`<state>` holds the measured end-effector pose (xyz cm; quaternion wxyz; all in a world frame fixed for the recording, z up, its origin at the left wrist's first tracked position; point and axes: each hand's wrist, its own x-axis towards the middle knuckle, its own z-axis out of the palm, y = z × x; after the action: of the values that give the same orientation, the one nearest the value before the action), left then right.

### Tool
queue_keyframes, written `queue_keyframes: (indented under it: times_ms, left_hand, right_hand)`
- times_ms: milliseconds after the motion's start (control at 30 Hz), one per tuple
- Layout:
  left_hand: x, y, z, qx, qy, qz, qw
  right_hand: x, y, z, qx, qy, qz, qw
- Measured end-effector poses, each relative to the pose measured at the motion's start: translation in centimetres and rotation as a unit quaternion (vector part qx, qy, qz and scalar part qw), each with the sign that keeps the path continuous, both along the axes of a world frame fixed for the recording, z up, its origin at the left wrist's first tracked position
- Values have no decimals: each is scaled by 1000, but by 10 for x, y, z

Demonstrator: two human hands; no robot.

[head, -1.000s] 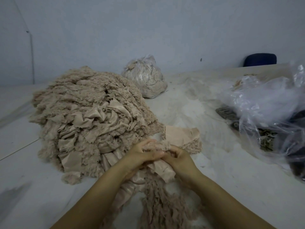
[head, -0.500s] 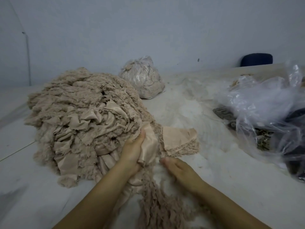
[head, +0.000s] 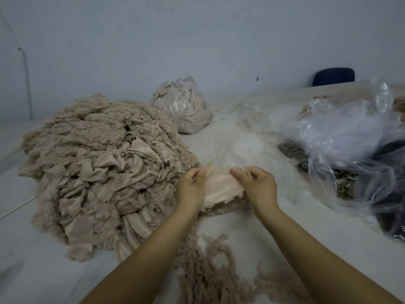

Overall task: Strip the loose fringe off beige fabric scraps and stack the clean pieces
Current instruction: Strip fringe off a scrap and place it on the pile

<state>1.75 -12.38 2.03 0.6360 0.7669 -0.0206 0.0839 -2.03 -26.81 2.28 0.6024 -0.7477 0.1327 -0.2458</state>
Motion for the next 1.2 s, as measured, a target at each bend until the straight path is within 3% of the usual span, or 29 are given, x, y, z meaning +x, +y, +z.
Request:
queue_keyframes:
  times_ms: [167, 267, 333, 400, 467, 567, 633, 800, 967, 1067, 1200]
  left_hand:
    - [14, -4, -5, 38, 71, -38, 996]
    - [10, 28, -9, 61, 77, -124, 987]
    - [7, 59, -8, 142, 54, -193, 969]
    - [2, 89, -4, 229, 44, -250, 940]
    - [-3, 115, -2, 329, 47, -288, 898]
    - [-8, 144, -8, 503, 1, -304, 809]
    - [-11, 152, -14, 535, -38, -301, 789]
    - [-17, 140, -12, 451, -39, -295, 841]
    - [-27, 124, -10, 346, -44, -274, 896]
    - [-24, 126, -9, 306, -75, -219, 923]
    - [-20, 133, -15, 294, -128, -165, 933]
  right_hand:
    - [15, -21, 1, -149, 119, -50, 980]
    - [-9, -11, -18, -153, 11, -23, 988]
    - [-30, 4, -37, -200, -17, 104, 974]
    - [-49, 19, -56, -300, 2, 260, 918]
    - [-63, 25, -68, -369, 3, 355, 859]
    - [-81, 21, -68, -305, 40, 398, 865]
    - [-87, 19, -61, -288, 73, 401, 867]
    - [-62, 39, -36, -316, 93, 300, 895]
    - [-48, 88, -32, -85, 146, 357, 919]
    - [-45, 96, -41, -13, 131, 313, 941]
    - [-44, 86, -44, 23, 143, 251, 957]
